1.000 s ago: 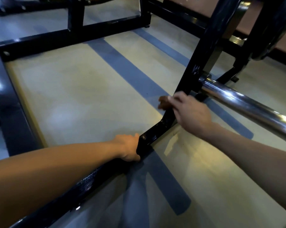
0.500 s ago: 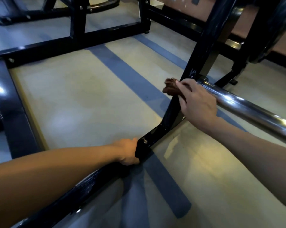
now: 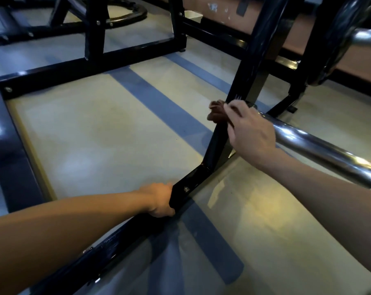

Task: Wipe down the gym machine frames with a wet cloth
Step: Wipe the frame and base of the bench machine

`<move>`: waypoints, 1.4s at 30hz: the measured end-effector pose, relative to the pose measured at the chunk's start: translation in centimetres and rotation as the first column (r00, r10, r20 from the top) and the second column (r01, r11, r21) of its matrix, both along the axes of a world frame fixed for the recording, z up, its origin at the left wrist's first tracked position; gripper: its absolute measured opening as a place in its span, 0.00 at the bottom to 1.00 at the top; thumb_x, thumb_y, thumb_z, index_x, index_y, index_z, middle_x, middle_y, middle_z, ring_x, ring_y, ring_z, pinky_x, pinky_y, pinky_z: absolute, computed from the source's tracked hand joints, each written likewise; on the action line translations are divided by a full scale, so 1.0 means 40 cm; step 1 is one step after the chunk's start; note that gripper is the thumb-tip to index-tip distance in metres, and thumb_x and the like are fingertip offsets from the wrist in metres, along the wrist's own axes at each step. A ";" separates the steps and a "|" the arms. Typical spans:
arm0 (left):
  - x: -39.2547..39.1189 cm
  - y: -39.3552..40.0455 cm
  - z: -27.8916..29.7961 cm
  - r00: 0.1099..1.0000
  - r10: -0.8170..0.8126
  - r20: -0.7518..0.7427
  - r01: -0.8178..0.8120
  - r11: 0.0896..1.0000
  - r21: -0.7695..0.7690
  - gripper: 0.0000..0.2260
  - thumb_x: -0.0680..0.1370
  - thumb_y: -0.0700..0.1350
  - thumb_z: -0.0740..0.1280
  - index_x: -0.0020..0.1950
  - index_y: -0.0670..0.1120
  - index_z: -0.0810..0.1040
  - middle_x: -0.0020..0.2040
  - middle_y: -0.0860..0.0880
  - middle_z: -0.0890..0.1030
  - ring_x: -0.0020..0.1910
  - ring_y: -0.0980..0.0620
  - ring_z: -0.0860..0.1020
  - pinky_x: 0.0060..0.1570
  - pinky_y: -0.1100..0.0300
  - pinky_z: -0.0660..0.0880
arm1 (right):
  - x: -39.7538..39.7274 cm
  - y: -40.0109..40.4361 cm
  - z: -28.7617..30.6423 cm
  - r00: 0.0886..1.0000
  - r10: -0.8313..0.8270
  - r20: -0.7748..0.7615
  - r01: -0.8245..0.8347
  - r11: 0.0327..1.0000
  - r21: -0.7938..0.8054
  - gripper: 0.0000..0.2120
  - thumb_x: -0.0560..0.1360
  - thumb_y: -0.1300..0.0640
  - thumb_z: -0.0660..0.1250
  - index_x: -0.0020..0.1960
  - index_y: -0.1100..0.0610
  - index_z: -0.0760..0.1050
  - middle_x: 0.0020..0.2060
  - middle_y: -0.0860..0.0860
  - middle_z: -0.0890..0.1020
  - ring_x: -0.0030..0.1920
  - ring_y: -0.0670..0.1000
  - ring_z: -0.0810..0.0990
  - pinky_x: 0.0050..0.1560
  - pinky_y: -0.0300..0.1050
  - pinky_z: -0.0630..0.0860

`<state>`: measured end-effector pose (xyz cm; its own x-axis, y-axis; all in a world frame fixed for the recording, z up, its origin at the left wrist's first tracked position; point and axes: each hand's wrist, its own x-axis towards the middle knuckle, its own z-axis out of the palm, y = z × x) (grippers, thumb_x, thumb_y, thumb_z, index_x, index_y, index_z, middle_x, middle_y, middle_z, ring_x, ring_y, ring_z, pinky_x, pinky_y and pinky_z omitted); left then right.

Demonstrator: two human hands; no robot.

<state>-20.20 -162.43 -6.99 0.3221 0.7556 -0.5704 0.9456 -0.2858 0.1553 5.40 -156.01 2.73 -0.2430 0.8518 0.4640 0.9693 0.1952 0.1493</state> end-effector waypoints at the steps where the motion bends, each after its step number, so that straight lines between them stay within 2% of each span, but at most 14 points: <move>1: 0.000 0.000 0.000 1.000 0.012 -0.005 -0.012 1.000 -0.001 0.28 0.76 0.57 0.72 0.71 0.48 0.69 0.67 0.42 0.78 0.64 0.40 0.78 0.55 0.55 0.75 | 0.000 -0.017 -0.021 0.999 0.039 0.036 -0.037 0.998 -0.041 0.24 0.80 0.54 0.66 0.75 0.53 0.68 0.68 0.49 0.71 0.51 0.57 0.77 0.34 0.48 0.75; 4: 0.003 0.000 -0.004 0.999 0.037 -0.033 -0.037 0.999 0.008 0.29 0.76 0.59 0.71 0.70 0.46 0.69 0.67 0.43 0.78 0.65 0.40 0.78 0.54 0.55 0.74 | -0.005 -0.068 -0.099 0.950 0.207 0.234 -0.124 0.938 -0.325 0.24 0.82 0.55 0.62 0.77 0.52 0.62 0.70 0.49 0.67 0.49 0.54 0.75 0.31 0.48 0.71; 5: 0.006 0.000 -0.003 0.999 0.037 -0.036 -0.037 0.999 0.016 0.29 0.76 0.59 0.71 0.70 0.46 0.69 0.67 0.43 0.78 0.65 0.40 0.77 0.54 0.55 0.75 | 0.001 -0.065 -0.093 0.947 0.220 0.234 -0.135 0.934 -0.332 0.24 0.82 0.55 0.61 0.77 0.52 0.61 0.70 0.49 0.67 0.49 0.54 0.74 0.31 0.47 0.70; 9: 0.011 -0.005 0.002 0.999 0.024 -0.022 -0.024 0.999 0.032 0.26 0.76 0.57 0.72 0.70 0.47 0.71 0.66 0.43 0.79 0.65 0.41 0.78 0.55 0.56 0.75 | 0.009 0.013 0.029 0.998 0.015 0.061 -0.016 1.000 0.022 0.25 0.82 0.51 0.62 0.77 0.53 0.64 0.69 0.50 0.69 0.51 0.56 0.77 0.35 0.46 0.70; 12: 0.008 -0.010 0.005 1.000 0.014 -0.013 -0.013 0.999 0.043 0.25 0.76 0.57 0.72 0.68 0.46 0.72 0.66 0.43 0.79 0.64 0.40 0.78 0.56 0.54 0.76 | 0.002 0.022 0.034 0.998 -0.054 0.016 0.052 0.994 0.098 0.26 0.82 0.52 0.64 0.78 0.54 0.65 0.68 0.51 0.70 0.51 0.56 0.77 0.35 0.46 0.68; 17: -0.012 -0.015 -0.003 1.000 0.013 -0.006 -0.013 0.998 0.057 0.26 0.75 0.60 0.70 0.67 0.47 0.71 0.65 0.42 0.79 0.63 0.39 0.78 0.53 0.54 0.74 | 0.010 -0.034 -0.105 0.920 0.191 0.343 -0.114 0.966 -0.233 0.28 0.82 0.54 0.64 0.80 0.55 0.62 0.70 0.52 0.70 0.48 0.56 0.76 0.31 0.49 0.70; 21: -0.006 -0.008 0.001 1.000 -0.005 -0.007 0.005 0.998 0.057 0.25 0.75 0.58 0.71 0.67 0.49 0.73 0.65 0.43 0.80 0.63 0.40 0.79 0.55 0.53 0.76 | 0.010 0.005 0.009 0.997 0.051 0.049 -0.050 0.998 -0.023 0.25 0.83 0.51 0.64 0.78 0.50 0.64 0.69 0.51 0.70 0.50 0.55 0.78 0.34 0.46 0.69; 24: -0.006 -0.008 0.001 1.000 -0.012 -0.010 0.012 0.999 0.049 0.25 0.75 0.58 0.71 0.68 0.49 0.73 0.65 0.43 0.79 0.63 0.39 0.78 0.56 0.53 0.76 | 0.021 0.019 0.065 0.988 -0.019 -0.150 0.035 0.993 0.109 0.23 0.81 0.53 0.67 0.74 0.48 0.68 0.68 0.52 0.70 0.50 0.55 0.78 0.37 0.44 0.66; 28: -0.004 -0.008 -0.003 0.999 0.006 -0.037 -0.004 0.999 0.054 0.28 0.75 0.60 0.71 0.69 0.48 0.70 0.66 0.43 0.78 0.64 0.40 0.78 0.55 0.53 0.75 | 0.026 -0.026 -0.013 0.994 0.100 0.034 -0.098 0.994 -0.046 0.20 0.81 0.51 0.68 0.72 0.48 0.72 0.68 0.52 0.70 0.49 0.57 0.79 0.33 0.45 0.72; 31: 0.000 -0.007 -0.001 0.999 0.005 -0.051 -0.002 0.998 0.058 0.28 0.75 0.61 0.71 0.69 0.47 0.70 0.66 0.43 0.78 0.65 0.40 0.77 0.55 0.54 0.75 | 0.020 -0.054 -0.075 0.938 0.229 0.260 -0.150 0.945 -0.290 0.19 0.85 0.43 0.55 0.73 0.46 0.70 0.69 0.50 0.69 0.50 0.55 0.78 0.32 0.48 0.74; 34: 0.005 -0.006 0.003 0.998 -0.011 -0.056 0.015 0.998 0.065 0.27 0.76 0.60 0.71 0.68 0.47 0.71 0.65 0.43 0.79 0.64 0.40 0.78 0.55 0.54 0.75 | 0.026 -0.030 -0.018 0.972 0.184 0.149 -0.161 0.975 -0.154 0.19 0.84 0.47 0.57 0.73 0.48 0.71 0.67 0.50 0.72 0.49 0.56 0.80 0.35 0.49 0.77; 36: 0.005 -0.006 0.004 0.999 -0.014 -0.046 0.016 0.998 0.062 0.26 0.75 0.59 0.71 0.68 0.48 0.72 0.64 0.43 0.80 0.63 0.40 0.78 0.54 0.55 0.76 | 0.032 -0.009 0.032 0.998 0.051 -0.032 -0.050 0.998 0.028 0.19 0.83 0.49 0.62 0.73 0.50 0.72 0.66 0.51 0.73 0.50 0.56 0.80 0.37 0.49 0.79; 38: 0.003 -0.006 0.001 0.999 -0.010 -0.048 0.013 0.998 0.056 0.26 0.75 0.59 0.71 0.68 0.48 0.72 0.64 0.43 0.80 0.63 0.40 0.78 0.54 0.54 0.76 | 0.036 -0.003 0.045 0.990 -0.038 -0.136 0.050 0.995 0.090 0.20 0.83 0.49 0.63 0.74 0.50 0.72 0.67 0.51 0.71 0.52 0.56 0.80 0.39 0.50 0.80; 42: 0.001 -0.005 0.000 0.998 -0.003 -0.061 0.006 0.998 0.058 0.28 0.76 0.61 0.71 0.69 0.46 0.70 0.66 0.43 0.78 0.65 0.40 0.77 0.55 0.54 0.75 | 0.016 -0.042 -0.031 0.992 0.096 0.083 -0.084 0.987 -0.136 0.23 0.83 0.51 0.62 0.77 0.49 0.67 0.70 0.52 0.68 0.52 0.59 0.79 0.37 0.51 0.79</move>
